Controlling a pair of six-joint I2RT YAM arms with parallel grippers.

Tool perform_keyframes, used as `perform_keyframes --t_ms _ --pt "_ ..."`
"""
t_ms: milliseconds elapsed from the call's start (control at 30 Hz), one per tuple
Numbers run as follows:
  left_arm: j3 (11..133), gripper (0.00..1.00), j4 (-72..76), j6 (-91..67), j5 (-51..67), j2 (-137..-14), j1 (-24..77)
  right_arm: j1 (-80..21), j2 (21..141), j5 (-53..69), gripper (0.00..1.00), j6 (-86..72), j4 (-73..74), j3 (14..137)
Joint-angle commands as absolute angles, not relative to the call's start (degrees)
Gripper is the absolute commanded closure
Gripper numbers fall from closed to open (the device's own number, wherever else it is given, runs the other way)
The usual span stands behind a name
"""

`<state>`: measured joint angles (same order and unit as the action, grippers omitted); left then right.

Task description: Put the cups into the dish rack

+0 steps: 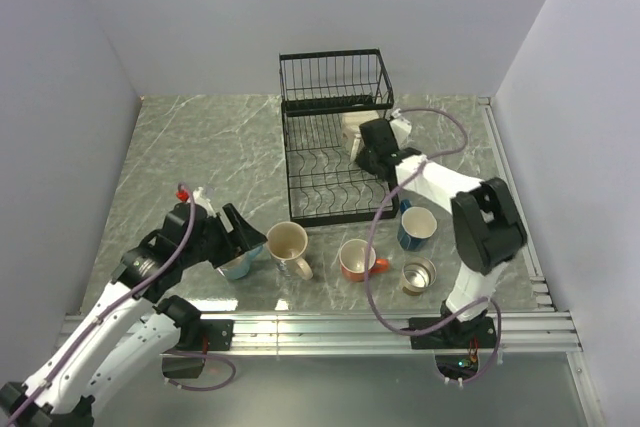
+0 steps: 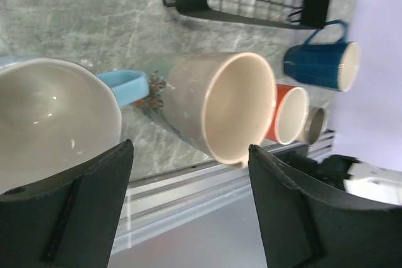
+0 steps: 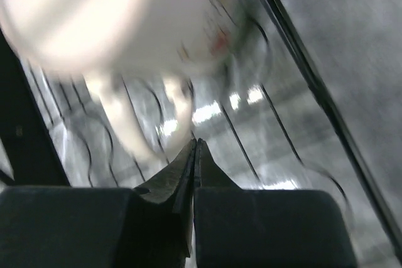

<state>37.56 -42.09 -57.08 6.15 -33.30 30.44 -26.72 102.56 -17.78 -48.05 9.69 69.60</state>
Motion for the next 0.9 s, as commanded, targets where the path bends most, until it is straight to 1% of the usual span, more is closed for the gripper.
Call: perform_keyframes --t_ms 0,67,100,133,200,233,400,467,700,767,867 --pt "40.95 0.21 -39.81 -53.27 6.42 -36.73 30.24 -27.15 90.90 -16.18 1.00 -48.16 8.44 63.65" --pt "42.01 0.22 -39.64 -52.12 6.24 -39.37 30.32 -27.86 84.13 -16.78 1.00 -48.16 11.32 59.79" --pt "43.14 0.22 -39.20 -50.90 6.33 -40.25 30.32 -28.12 81.85 -17.31 0.94 -48.25 14.04 58.63" --pt "43.68 0.23 -38.94 -50.28 6.42 -42.34 30.41 -28.47 77.21 -17.49 0.85 -48.60 15.45 56.80" --pt "45.60 0.24 -38.24 -48.79 6.50 -44.37 30.32 -28.83 72.27 -18.01 0.74 -48.87 19.40 55.12" --pt "46.31 0.25 -38.15 -48.34 6.42 -46.30 30.50 -28.92 67.37 -17.93 0.70 -49.04 20.47 54.41" --pt "50.61 0.30 -39.11 -46.76 5.19 -50.27 30.94 -29.09 54.08 -19.68 0.67 -48.08 30.03 53.17" --pt "50.98 0.31 -40.43 -46.50 4.75 -52.11 31.29 -29.09 51.08 -21.08 0.66 -47.73 32.77 53.35" --pt "49.40 0.42 -41.66 -47.99 0.18 -57.04 36.38 -29.00 37.64 -22.59 0.66 -48.95 42.79 51.42" --pt "49.04 0.45 -41.66 -48.86 -1.48 -58.88 38.31 -29.00 35.69 -22.15 0.66 -49.74 44.03 50.89" --pt "48.69 0.53 -40.87 -49.65 -2.90 -62.13 40.95 -29.00 33.05 -21.45 0.67 -50.45 46.40 51.06"
